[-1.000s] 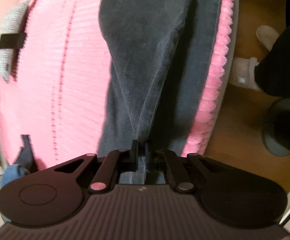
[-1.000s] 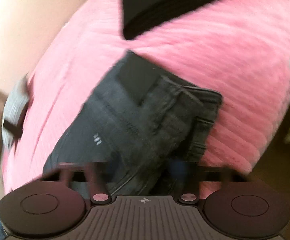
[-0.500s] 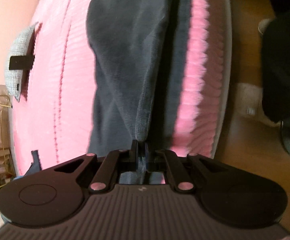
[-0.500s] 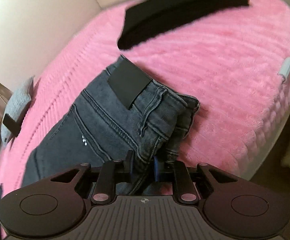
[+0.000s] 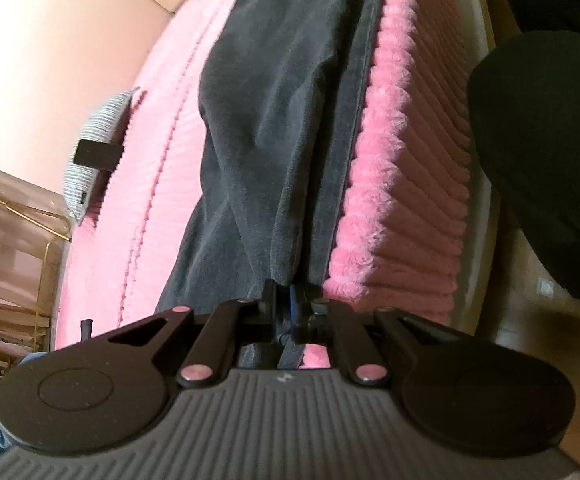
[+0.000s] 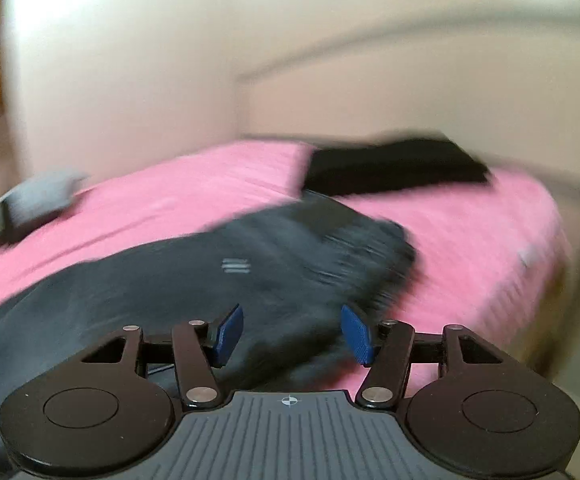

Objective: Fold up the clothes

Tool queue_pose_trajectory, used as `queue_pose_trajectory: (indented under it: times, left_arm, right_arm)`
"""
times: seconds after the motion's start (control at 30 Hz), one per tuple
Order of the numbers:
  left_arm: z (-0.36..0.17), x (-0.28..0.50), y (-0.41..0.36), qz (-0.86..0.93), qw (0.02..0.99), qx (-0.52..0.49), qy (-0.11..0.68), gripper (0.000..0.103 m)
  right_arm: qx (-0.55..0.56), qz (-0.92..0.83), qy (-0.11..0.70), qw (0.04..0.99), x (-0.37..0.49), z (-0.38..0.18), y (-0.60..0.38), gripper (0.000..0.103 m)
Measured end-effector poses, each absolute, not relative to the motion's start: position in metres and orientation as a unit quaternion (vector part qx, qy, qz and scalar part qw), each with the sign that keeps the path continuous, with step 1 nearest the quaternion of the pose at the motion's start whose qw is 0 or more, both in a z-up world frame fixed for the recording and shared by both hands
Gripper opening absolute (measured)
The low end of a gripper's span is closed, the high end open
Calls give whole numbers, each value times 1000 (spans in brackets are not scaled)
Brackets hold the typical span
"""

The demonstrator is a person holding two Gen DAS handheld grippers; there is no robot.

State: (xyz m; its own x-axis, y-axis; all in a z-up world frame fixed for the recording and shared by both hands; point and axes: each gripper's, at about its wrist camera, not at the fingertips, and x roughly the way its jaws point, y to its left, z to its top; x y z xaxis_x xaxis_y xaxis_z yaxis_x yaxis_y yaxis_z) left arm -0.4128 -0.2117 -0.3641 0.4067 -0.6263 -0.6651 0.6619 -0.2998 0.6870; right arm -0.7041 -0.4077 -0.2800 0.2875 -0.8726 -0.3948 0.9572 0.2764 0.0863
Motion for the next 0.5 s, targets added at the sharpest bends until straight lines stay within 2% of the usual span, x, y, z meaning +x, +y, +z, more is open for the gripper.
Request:
queue_pose_trajectory:
  times: [0.17,0.37,0.47,0.5]
  left_arm:
    - [-359,-407,-204,-556,619,555,-5,4]
    - [-335,-401,-200,-560,633,534,-37,5]
    - [-324,-396,-200,-556,640,528,-60,5]
    - [-324,-399,-196,-556,637,529,-63,5]
  right_arm:
    - [-63,-391,280,875,-632,-272,-352,58]
    - [-250,-293,436,814,-576,-305,-333,57]
    - [-282,-268,479,787,-565,-318,-342,8]
    - [-286,-263,489,781,-562,-320,-345,8]
